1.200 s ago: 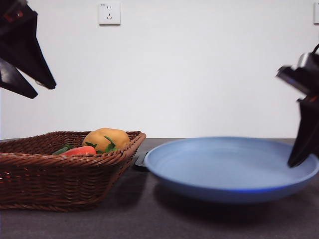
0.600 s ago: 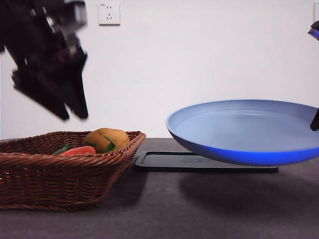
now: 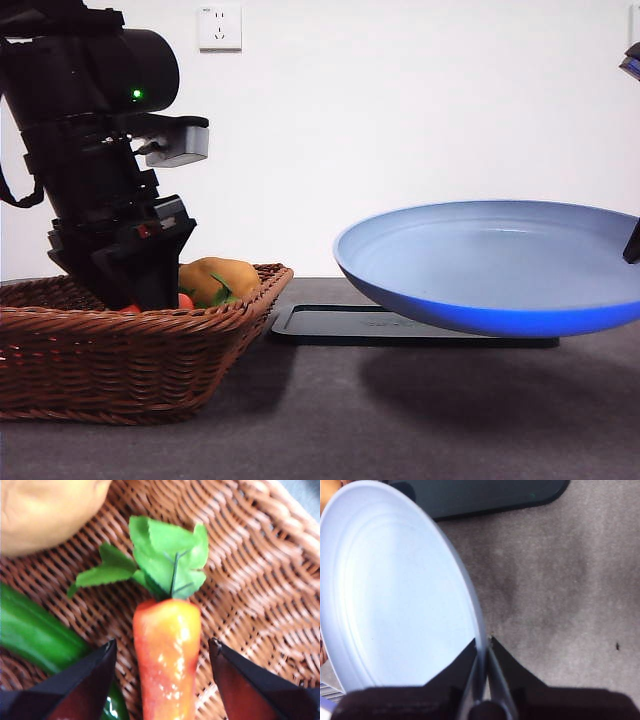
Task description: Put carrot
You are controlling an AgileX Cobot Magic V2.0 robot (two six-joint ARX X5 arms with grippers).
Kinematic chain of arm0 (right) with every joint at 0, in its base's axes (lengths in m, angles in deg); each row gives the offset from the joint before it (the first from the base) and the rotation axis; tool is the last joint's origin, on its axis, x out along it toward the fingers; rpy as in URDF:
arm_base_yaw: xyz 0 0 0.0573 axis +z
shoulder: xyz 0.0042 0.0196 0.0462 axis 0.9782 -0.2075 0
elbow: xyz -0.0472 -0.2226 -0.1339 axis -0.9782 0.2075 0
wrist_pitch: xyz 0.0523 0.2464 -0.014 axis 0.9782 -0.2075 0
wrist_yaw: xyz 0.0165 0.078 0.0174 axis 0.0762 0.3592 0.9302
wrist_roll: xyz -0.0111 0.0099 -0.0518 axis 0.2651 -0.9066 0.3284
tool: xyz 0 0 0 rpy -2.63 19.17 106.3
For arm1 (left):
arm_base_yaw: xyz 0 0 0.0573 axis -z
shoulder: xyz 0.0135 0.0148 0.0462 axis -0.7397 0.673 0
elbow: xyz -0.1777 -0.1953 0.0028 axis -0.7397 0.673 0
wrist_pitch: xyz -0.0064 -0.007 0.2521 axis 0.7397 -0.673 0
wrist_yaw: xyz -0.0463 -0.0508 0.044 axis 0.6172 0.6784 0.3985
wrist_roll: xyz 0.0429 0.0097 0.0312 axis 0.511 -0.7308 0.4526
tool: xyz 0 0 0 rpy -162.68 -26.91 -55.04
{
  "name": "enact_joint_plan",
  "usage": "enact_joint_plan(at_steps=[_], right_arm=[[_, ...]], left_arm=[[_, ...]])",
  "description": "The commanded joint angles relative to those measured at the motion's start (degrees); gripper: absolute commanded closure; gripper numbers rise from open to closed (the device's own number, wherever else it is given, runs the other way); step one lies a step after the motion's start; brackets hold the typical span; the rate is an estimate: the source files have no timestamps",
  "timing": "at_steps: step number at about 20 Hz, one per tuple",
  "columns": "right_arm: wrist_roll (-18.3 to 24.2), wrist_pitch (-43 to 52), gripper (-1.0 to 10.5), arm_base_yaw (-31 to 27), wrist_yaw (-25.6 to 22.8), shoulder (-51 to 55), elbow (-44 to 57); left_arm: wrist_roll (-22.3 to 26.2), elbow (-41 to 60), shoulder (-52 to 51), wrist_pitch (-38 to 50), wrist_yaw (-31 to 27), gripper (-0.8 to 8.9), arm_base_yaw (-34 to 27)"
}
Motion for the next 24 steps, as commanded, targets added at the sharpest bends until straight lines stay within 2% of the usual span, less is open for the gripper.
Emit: enact_joint_plan(at_steps=[1,2,3,8,11,15,17,19,21,22,23,24], right_arm=[[0.50,0.59,9.4,0.02,0.42,-0.20,-0.72],[0.50,0.59,9.4,0.02,0.42,-0.20,-0.72],[0.50,0.59,9.4,0.02,0.42,-0.20,-0.72],[0.50,0.59,9.4,0.02,0.42,-0.17,-0.72],[0.48,0.59,9.4,0.02,0.42,-0.17,-0.72],[0.48,0.59,9.4,0.02,0.42,-0.20,-0.72],[0.46,0.81,9.4,0.02,0.42,-0.20,-0.72],[0.44,1.16,9.4,0.02,0.42,-0.20,-0.72],[0.44,1.18,9.4,0.02,0.42,-0.20,-0.72],[0.44,1.20,9.4,0.02,0.44,-0.20,-0.72],[0.46,1.20,9.4,0.02,0.44,-0.20,-0.72],[0.44,1.20,9.4,0.02,0.44,-0.20,-0.72]], left_arm=[[0.50,-0.76,0.83,0.42,0.44,6.18,0.55],[0.48,-0.76,0.83,0.61,0.81,6.82,0.63],[0.48,-0.76,0.83,0.66,0.76,7.07,0.79],[0.44,-1.49,0.79,-0.26,0.55,7.12,0.92],[0.04,-6.54,0.74,-7.41,0.52,7.12,0.92],[-0.68,-18.73,0.74,-20.04,2.34,7.12,1.09],[-2.58,-24.17,0.74,-20.72,10.47,7.12,1.62],[-6.05,-27.78,0.74,-17.51,24.65,7.12,2.47],[-10.38,-28.61,0.74,-8.94,38.99,7.12,4.83],[-11.23,-28.61,0.74,-4.44,42.97,7.12,6.69],[-11.19,-28.61,0.74,-1.29,43.21,7.12,8.98],[-11.17,-28.61,0.76,1.16,40.63,7.12,11.65]])
